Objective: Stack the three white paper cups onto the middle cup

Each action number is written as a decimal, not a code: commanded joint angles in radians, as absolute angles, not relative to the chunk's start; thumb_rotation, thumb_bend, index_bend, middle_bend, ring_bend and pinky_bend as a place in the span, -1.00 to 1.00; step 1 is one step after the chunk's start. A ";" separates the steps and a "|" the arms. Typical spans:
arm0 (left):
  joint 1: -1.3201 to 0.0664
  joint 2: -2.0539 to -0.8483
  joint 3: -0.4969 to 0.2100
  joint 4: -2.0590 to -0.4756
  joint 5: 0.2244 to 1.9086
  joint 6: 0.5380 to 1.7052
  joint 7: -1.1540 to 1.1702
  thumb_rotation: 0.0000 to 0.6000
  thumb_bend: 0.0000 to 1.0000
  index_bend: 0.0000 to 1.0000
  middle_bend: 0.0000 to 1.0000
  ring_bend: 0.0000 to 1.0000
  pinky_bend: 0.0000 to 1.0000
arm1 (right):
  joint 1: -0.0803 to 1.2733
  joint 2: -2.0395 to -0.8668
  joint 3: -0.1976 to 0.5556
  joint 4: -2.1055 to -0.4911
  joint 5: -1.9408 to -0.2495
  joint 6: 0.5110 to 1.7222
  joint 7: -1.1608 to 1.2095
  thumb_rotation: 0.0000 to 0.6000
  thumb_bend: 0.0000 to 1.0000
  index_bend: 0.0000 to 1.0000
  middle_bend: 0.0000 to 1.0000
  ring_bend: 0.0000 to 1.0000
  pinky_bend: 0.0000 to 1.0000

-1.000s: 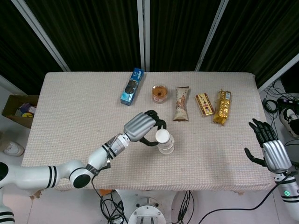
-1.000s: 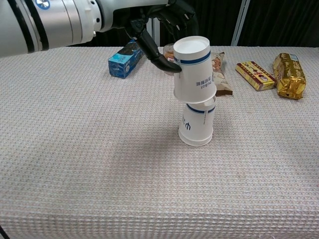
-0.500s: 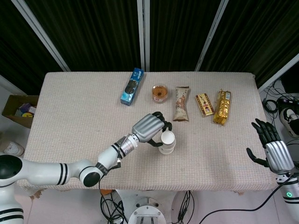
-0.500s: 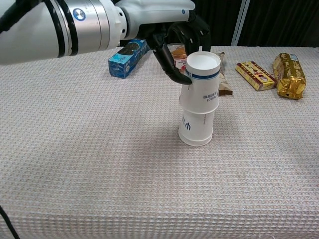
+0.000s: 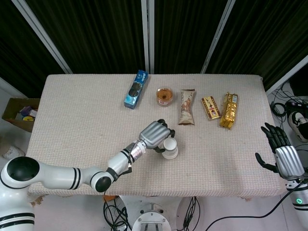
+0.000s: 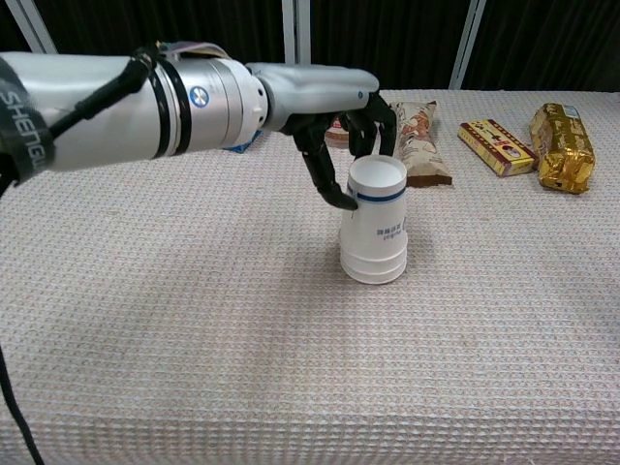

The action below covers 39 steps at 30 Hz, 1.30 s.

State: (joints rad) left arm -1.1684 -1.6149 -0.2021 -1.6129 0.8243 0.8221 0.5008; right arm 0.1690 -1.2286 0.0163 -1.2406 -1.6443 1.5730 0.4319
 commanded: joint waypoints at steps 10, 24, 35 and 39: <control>-1.123 -1.591 -0.188 -1.685 0.850 0.913 0.466 1.00 -0.81 -0.66 -0.71 -0.80 -0.70 | 0.168 -1.226 0.022 -1.240 -1.639 1.570 0.437 1.00 -0.37 -1.00 -0.94 -1.00 -1.00; -0.666 -1.206 -0.036 -1.717 1.081 1.420 0.368 1.00 -0.82 -0.58 -0.66 -0.80 -0.72 | 0.187 -1.123 0.032 -1.292 -1.572 1.457 0.459 1.00 -0.31 -1.00 -0.86 -1.00 -1.00; -0.325 -1.099 0.160 -1.652 1.260 1.610 0.191 1.00 -0.82 -0.57 -0.66 -0.80 -0.73 | 0.189 -1.125 0.036 -1.322 -1.589 1.467 0.442 1.00 -0.39 -1.00 -0.87 -1.00 -1.00; -0.239 -1.112 0.183 -1.637 1.311 1.668 0.154 1.00 -0.82 -0.57 -0.66 -0.80 -0.73 | 0.179 -1.130 0.034 -1.356 -1.592 1.481 0.398 1.00 -0.40 -1.00 -0.87 -1.00 -1.00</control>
